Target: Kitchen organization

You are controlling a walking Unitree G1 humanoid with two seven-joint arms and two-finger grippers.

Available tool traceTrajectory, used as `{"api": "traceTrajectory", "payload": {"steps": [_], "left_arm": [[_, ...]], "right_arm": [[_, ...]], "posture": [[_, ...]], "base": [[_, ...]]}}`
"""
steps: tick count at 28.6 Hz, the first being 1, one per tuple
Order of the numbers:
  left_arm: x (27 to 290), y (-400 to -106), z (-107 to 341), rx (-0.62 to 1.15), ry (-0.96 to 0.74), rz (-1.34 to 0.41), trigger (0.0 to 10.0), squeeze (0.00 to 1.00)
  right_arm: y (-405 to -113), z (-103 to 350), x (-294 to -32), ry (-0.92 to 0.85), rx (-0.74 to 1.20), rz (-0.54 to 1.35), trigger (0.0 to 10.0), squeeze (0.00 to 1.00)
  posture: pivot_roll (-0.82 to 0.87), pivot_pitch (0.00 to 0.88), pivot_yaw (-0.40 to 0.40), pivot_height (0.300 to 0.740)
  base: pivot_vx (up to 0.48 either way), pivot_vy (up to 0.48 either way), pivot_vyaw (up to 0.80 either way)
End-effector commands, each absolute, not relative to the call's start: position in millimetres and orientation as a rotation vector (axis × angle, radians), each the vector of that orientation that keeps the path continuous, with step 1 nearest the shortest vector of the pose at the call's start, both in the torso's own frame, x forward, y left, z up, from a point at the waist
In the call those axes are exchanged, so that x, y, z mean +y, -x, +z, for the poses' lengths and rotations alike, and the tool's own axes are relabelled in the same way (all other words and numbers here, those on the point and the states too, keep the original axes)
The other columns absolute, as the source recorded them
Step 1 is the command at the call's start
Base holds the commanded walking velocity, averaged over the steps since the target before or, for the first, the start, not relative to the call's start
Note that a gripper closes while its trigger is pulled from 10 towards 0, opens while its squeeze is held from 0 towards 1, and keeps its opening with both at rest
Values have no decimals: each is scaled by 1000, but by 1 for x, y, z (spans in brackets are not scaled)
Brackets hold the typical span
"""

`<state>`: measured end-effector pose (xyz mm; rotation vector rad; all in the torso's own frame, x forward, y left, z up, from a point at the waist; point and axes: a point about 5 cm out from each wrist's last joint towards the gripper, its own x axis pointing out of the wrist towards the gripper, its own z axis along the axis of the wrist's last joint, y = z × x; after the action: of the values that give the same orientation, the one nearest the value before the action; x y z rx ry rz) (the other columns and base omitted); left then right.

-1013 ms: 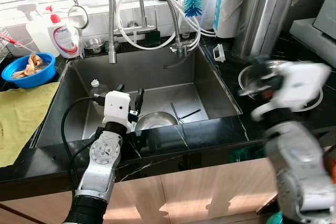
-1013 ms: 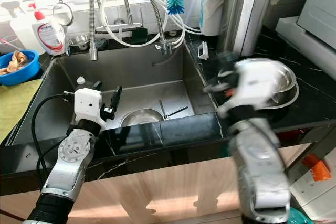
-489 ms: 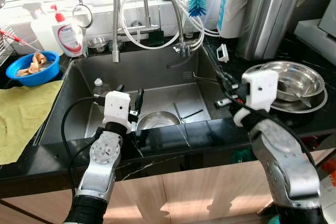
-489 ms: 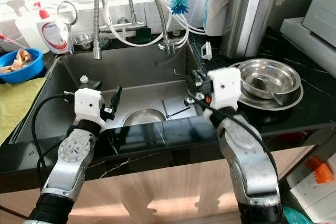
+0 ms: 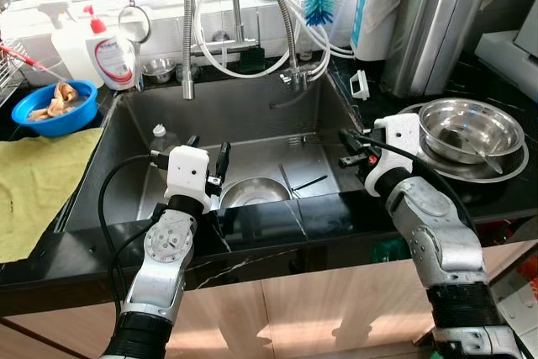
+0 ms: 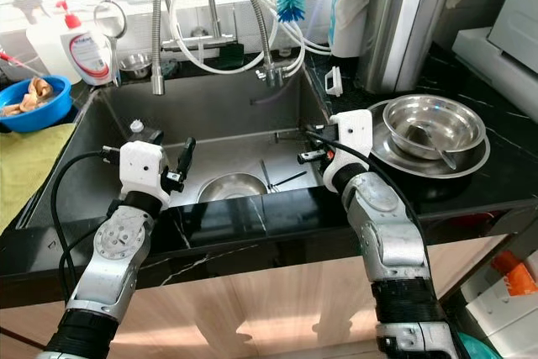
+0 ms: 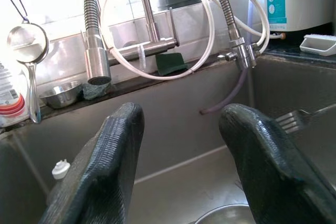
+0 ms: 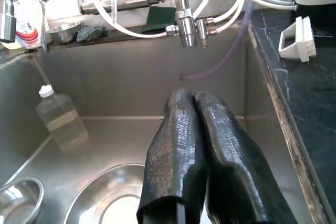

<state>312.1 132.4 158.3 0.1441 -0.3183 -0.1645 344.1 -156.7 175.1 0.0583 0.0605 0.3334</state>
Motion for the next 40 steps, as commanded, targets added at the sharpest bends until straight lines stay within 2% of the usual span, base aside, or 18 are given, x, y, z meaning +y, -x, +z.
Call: {"api": "traceTrajectory", "payload": {"steps": [1,3,4,5,13,17,18,19,24,26,30,34,35,36,37,40], "left_arm": [[136,-314,160,-320,-152,-151,10000,0],[136,-314,160,-320,-151,-151,10000,0],[136,-314,160,-321,-151,-151,10000,0],[136,-314,160,-320,-151,-152,10000,0],[136,-314,160,-316,-153,-154,10000,0],[136,-313,160,-316,-152,-154,10000,0],[136,-313,160,-315,-152,-154,10000,0],[136,-313,159,-314,-152,-153,10000,0],[136,-313,159,-311,-152,-151,10000,0],[136,-313,159,-311,-151,-149,10000,0],[137,-313,159,-310,-153,-145,10000,0],[139,-312,158,-307,-156,-142,10000,0],[139,-311,158,-306,-156,-142,10000,0],[139,-311,157,-304,-156,-143,10000,0],[138,-311,157,-302,-156,-144,10000,0],[137,-311,156,-301,-155,-147,10000,0]], "right_arm": [[-348,176,-152,-72,53,357,10000,0],[-349,172,-152,-56,63,354,10000,0],[-349,171,-152,-66,68,355,10000,780],[-349,170,-152,-73,70,357,10000,1000],[-351,172,-150,-79,49,343,10000,1000],[-349,184,-150,-20,-25,330,10000,996],[-349,189,-150,-1,-50,319,10000,882],[-347,195,-150,18,-85,309,10000,0],[-340,212,-148,113,-201,245,10000,0],[-326,227,-147,128,-309,155,10000,0],[-311,233,-149,190,-368,83,10000,0],[-285,231,-178,152,-376,-82,10000,0],[-281,229,-185,146,-374,-107,10000,125],[-275,227,-192,135,-371,-141,10000,675],[-269,225,-201,122,-365,-186,10000,1000],[-258,219,-212,159,-350,-220,10000,1000]], "posture": [[-150,0,84,740],[-149,0,84,740],[-148,0,84,740],[-145,0,84,740],[-146,0,86,740],[-148,0,84,740],[-148,0,84,740],[-148,0,83,740],[-148,0,83,740],[-147,0,84,740],[-150,0,83,740],[-156,0,82,740],[-156,0,82,740],[-160,0,83,740],[-162,0,83,740],[-168,0,83,740]], "base": [[0,0,0],[0,0,0],[0,0,0],[0,0,0],[0,0,0],[0,0,0],[0,0,0],[0,0,0],[0,0,0],[0,0,0],[0,0,0],[0,0,0],[0,0,0],[0,0,0],[0,0,0],[0,0,0]]}}
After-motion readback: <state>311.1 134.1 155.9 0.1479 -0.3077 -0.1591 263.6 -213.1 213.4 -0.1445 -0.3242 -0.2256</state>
